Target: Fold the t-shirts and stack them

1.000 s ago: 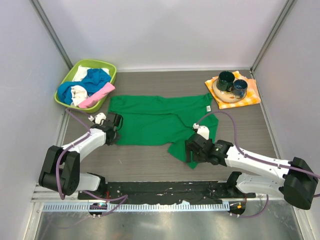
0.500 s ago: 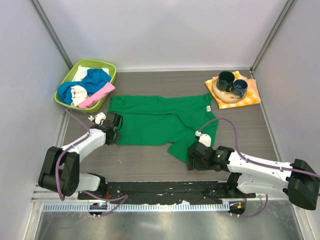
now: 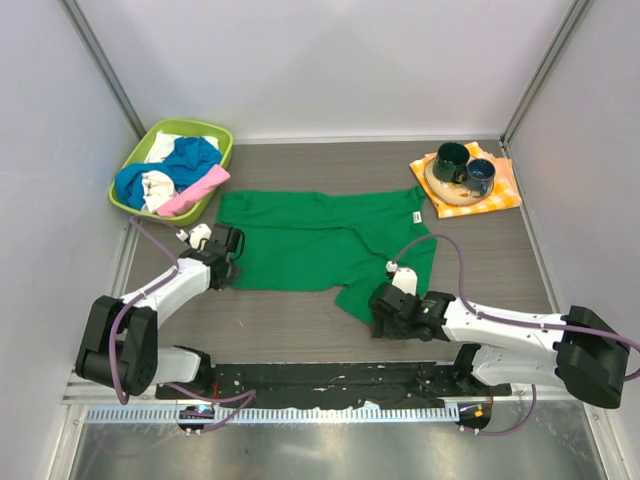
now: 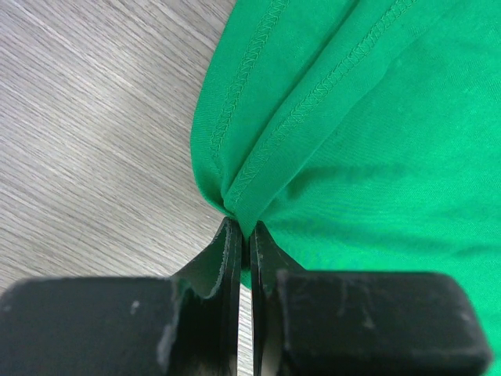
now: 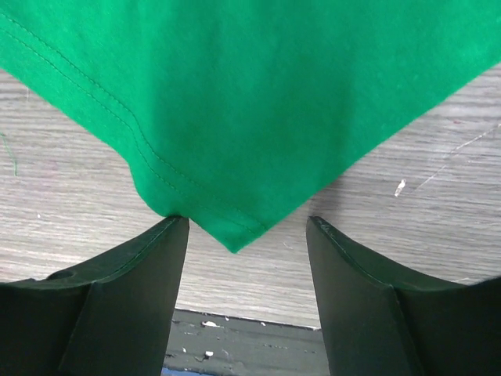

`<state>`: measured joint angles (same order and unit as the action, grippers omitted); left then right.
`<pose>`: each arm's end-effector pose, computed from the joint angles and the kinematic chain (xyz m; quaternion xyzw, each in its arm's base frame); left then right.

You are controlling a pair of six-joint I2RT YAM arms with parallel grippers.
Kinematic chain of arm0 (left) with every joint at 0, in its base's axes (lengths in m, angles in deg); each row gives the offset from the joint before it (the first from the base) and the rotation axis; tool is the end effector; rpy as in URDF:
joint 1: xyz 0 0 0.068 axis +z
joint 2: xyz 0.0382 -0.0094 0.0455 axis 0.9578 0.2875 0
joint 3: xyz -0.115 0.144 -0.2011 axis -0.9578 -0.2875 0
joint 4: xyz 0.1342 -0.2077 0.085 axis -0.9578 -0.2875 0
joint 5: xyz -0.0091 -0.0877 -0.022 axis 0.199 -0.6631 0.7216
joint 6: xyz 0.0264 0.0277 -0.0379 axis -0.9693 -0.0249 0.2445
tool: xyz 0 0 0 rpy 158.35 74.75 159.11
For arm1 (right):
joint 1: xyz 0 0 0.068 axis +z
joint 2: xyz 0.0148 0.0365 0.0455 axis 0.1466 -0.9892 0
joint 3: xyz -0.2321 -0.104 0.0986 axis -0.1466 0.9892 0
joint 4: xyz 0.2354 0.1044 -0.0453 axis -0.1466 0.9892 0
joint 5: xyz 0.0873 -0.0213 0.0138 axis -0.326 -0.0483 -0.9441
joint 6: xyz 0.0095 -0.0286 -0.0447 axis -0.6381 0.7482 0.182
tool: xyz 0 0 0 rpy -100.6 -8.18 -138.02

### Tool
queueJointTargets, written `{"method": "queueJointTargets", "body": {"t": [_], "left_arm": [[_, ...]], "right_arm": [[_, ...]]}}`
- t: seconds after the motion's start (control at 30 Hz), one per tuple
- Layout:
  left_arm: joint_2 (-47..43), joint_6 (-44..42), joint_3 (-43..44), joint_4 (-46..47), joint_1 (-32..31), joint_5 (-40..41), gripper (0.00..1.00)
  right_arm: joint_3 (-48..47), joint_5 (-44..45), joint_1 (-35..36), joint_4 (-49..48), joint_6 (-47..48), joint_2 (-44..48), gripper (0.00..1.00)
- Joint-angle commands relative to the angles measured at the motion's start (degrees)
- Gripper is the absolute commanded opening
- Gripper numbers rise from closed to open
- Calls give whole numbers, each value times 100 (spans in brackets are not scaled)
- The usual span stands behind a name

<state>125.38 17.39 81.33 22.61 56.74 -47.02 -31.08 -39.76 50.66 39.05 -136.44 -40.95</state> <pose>0.2239 -0.0525 0.1683 -0.3434 0.8956 0.0339 0.2806 0.0995 0.1462 0.1609 -0.0127 0.9718 0.0784 0.2221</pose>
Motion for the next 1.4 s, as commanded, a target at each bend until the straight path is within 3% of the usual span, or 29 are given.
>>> {"method": "queueJointTargets", "body": {"t": [0.0,0.1,0.27,0.4,0.47,0.7,1.03,1.37], "left_arm": [[-183,-100,8,94,38,72,6],[-200,-126,17,86,38,81,6],[-183,-144,43,77,38,46,6],[-200,-153,25,86,47,37,6],[-218,-153,8,77,38,46,6],[-603,-100,60,-134,38,-68,4],[-1298,-135,640,-811,47,-156,3],[-2335,119,289,-1285,38,-332,2]], "right_arm": [[-133,279,24,-201,-76,-302,67],[-203,455,24,-218,-50,-434,65],[-151,447,24,-376,-58,-732,49],[-98,412,24,-438,-102,-812,22],[-133,473,24,-359,-94,-821,1],[-510,895,24,492,-59,-330,1],[-1758,1554,24,2049,232,629,1],[-2128,1721,24,2910,-58,1393,1]]}}
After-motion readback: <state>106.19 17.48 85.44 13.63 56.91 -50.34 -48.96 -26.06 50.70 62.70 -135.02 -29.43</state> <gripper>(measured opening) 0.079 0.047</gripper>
